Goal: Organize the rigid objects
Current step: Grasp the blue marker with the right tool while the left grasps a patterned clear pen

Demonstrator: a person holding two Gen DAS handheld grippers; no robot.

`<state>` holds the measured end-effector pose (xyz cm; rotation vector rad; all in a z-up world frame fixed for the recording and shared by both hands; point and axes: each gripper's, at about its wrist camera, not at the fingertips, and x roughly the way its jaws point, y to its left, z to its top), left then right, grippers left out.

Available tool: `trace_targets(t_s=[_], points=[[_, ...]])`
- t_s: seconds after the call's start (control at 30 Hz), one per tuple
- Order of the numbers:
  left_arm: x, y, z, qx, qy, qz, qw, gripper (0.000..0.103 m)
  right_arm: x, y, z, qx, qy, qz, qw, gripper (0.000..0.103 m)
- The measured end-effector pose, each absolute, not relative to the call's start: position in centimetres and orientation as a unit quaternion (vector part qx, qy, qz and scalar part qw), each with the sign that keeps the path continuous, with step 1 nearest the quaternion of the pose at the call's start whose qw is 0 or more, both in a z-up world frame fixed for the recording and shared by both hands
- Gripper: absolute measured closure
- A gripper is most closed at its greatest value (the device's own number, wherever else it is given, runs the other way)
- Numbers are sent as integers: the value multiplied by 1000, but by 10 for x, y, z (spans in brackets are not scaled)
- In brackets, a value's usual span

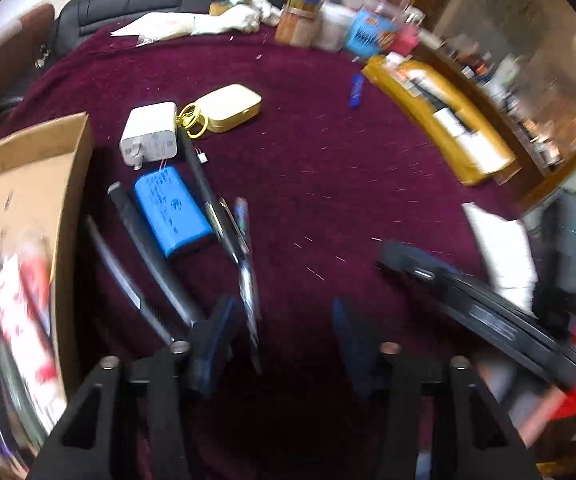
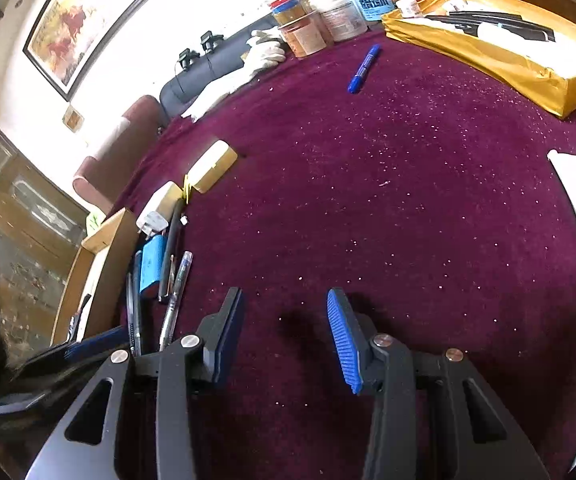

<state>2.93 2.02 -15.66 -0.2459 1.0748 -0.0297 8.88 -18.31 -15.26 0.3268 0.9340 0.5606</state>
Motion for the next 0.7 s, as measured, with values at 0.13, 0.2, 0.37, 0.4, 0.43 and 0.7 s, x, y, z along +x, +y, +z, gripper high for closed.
trace_targets(t_s=[0.13, 0.2, 0.37, 0.4, 0.43, 0.7], points=[[49, 18, -170, -99, 529, 22, 843, 83, 93, -186, -153, 166, 443, 270, 839, 61], [48, 17, -169, -98, 530, 25, 842, 95, 94, -185, -153, 169, 443, 273, 837, 60], [29, 25, -166, -140, 520, -8, 843, 95, 93, -188, -153, 179, 445, 282, 831, 60], [24, 29, -164, -158, 514, -11, 843, 95, 94, -188, -153, 181, 446, 284, 829, 60], [19, 35, -161, -181, 506, -17, 843, 95, 95, -187, -153, 181, 448, 285, 828, 60], [-15, 78, -130, -331, 428, -74, 838, 96, 151, -180, -127, 187, 457, 279, 824, 60]])
